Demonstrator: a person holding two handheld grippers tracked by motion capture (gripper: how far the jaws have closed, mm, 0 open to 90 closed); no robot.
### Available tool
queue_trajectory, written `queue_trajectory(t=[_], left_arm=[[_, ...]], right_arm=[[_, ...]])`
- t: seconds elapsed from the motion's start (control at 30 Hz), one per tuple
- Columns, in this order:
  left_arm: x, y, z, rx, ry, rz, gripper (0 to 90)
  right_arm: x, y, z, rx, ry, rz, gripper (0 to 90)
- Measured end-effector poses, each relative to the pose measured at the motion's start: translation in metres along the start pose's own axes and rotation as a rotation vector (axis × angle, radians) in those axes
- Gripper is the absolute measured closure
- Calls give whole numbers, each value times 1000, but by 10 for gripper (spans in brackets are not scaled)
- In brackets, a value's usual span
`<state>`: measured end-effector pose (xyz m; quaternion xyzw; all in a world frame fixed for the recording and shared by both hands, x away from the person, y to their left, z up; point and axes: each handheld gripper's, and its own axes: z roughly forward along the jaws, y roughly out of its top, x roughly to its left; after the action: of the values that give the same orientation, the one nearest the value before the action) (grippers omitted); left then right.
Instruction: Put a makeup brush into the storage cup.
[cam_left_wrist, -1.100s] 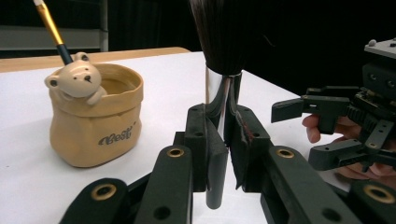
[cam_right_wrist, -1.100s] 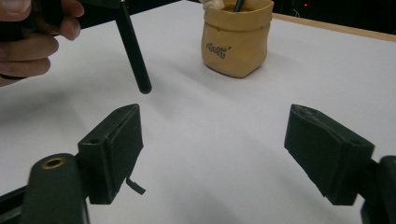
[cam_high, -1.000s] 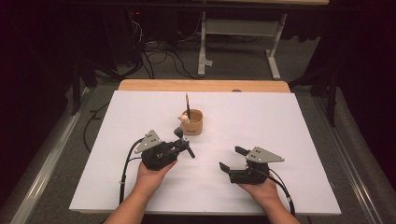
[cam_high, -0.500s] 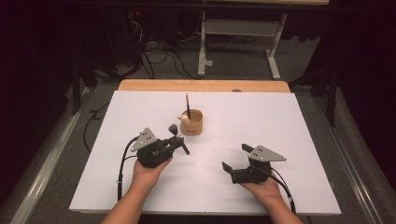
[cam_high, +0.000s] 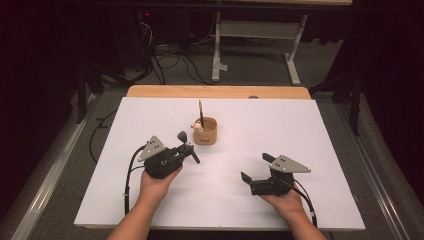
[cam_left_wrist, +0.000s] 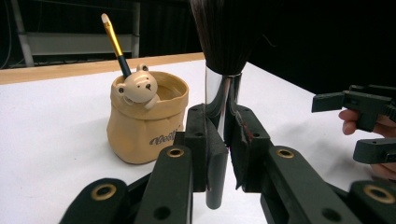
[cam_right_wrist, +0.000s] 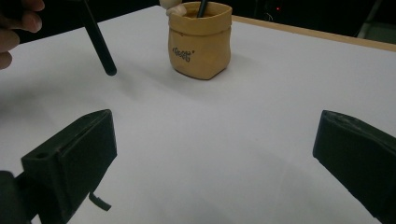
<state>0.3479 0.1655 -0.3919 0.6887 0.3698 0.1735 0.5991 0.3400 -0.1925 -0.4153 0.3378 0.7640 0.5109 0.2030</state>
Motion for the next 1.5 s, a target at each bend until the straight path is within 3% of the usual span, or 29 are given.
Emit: queue_trajectory(t=[0.73,1.03,1.5], left_arm=[[5,33,10,-24,26,0,779],[9,48,23,-35,18,-23,779],[16,71,47,-34,57,3,779]], right_arm=[[-2,-1,0,2,4,7,10],[-3,-2,-2,-4,2,2,10],[-6,-2,-2,-7,0,4,10]])
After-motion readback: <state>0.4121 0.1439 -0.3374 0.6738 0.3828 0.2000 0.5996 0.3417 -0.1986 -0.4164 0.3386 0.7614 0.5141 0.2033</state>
